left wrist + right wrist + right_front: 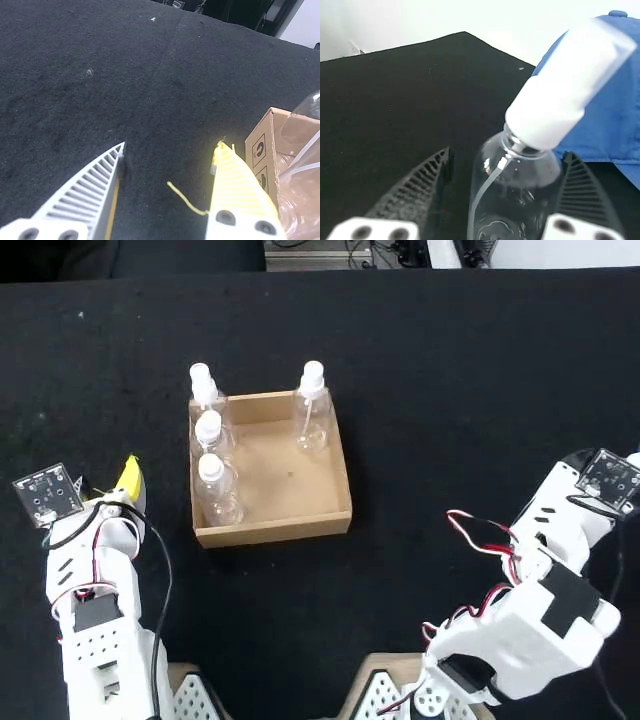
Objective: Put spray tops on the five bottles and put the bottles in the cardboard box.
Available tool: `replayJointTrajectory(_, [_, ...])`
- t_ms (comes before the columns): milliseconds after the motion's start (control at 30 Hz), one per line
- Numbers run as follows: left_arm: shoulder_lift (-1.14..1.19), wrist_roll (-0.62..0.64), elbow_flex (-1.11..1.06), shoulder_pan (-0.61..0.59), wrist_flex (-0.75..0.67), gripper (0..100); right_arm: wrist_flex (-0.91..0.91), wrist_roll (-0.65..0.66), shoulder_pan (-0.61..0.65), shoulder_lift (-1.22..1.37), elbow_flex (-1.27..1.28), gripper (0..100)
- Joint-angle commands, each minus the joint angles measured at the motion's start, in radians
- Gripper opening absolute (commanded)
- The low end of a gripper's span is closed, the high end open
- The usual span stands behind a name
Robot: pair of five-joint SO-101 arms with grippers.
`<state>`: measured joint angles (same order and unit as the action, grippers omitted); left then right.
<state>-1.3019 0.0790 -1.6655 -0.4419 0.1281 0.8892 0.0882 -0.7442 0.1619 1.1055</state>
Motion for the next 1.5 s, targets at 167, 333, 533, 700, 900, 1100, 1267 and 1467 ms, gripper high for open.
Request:
replayJointTrajectory(167, [-0.017,-0.002,-0.001,0.007,-0.02,26,-0.009,0.002,-0.038,-0.035,-0.101,29.6])
replayJointTrajectory(333, [-0.017,-0.002,-0.002,0.007,-0.02,26,0.0,0.002,-0.058,0.09,-0.193,29.7])
replayJointTrajectory(533, [-0.017,-0.002,-0.002,0.007,-0.023,26,0.002,0.002,-0.063,0.139,-0.216,29.7])
replayJointTrajectory(700, [-0.017,-0.002,-0.002,0.007,-0.023,26,0.002,0.002,-0.063,0.139,-0.216,29.4])
replayJointTrajectory(900, [-0.017,-0.002,-0.002,0.007,-0.023,26,0.002,0.002,-0.063,0.137,-0.199,22.2])
replayJointTrajectory(1100, [-0.017,-0.002,-0.002,0.007,-0.023,26,0.06,-0.008,-0.086,0.137,-0.18,2.2])
replayJointTrajectory(1267, [-0.017,-0.002,-0.002,0.007,-0.026,26,0.181,-0.008,-0.087,0.079,-0.061,1.1])
replayJointTrajectory(1467, [-0.017,-0.002,-0.001,0.007,-0.028,26,0.186,-0.009,0.025,-0.246,0.197,1.1])
